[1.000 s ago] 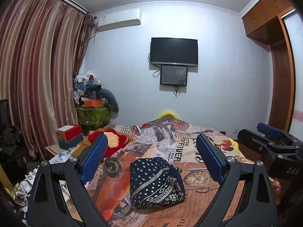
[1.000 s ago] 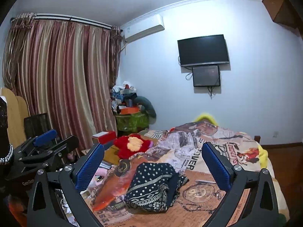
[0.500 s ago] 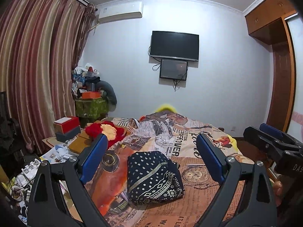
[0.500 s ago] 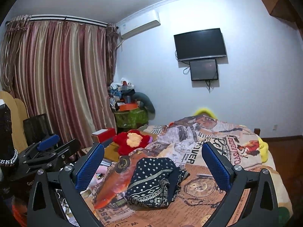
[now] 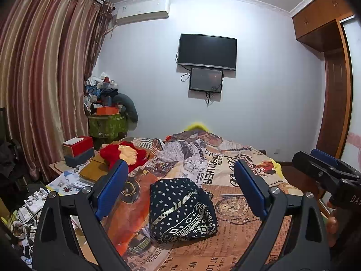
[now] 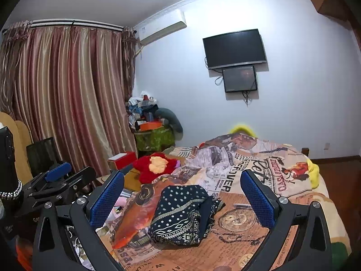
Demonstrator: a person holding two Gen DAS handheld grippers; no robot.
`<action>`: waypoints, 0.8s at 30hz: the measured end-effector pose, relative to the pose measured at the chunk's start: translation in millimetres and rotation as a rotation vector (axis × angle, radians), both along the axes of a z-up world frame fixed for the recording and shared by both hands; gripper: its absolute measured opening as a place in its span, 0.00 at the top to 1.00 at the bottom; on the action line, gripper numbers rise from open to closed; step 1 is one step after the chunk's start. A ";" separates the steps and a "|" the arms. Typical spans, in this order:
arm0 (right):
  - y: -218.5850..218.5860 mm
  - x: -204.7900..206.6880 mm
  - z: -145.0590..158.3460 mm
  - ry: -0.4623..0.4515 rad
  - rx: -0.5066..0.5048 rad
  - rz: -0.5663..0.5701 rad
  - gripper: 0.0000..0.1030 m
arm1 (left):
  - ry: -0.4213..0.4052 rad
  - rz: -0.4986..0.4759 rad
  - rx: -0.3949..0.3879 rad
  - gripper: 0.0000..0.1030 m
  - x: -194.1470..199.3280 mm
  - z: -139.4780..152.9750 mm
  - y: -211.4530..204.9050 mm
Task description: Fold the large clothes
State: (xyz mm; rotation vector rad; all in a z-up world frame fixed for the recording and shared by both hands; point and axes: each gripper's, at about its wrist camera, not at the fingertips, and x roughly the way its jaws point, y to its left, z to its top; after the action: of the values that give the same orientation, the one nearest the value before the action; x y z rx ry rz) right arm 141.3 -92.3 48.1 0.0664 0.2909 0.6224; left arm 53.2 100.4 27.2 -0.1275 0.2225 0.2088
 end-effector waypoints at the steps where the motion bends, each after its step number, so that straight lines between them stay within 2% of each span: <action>1: -0.6 -0.3 -0.4 0.000 0.002 -0.002 0.00 | 0.001 0.000 -0.001 0.08 -0.2 0.5 -0.6; 24: -0.1 -2.0 0.6 0.002 0.009 -0.007 0.00 | 0.009 -0.032 -0.005 0.07 5.8 -7.0 7.3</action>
State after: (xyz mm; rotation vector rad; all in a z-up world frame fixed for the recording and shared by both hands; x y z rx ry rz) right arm 139.3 -92.4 48.7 0.0772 0.2899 0.6167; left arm 59.0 107.7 20.2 -0.1281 0.2336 0.1766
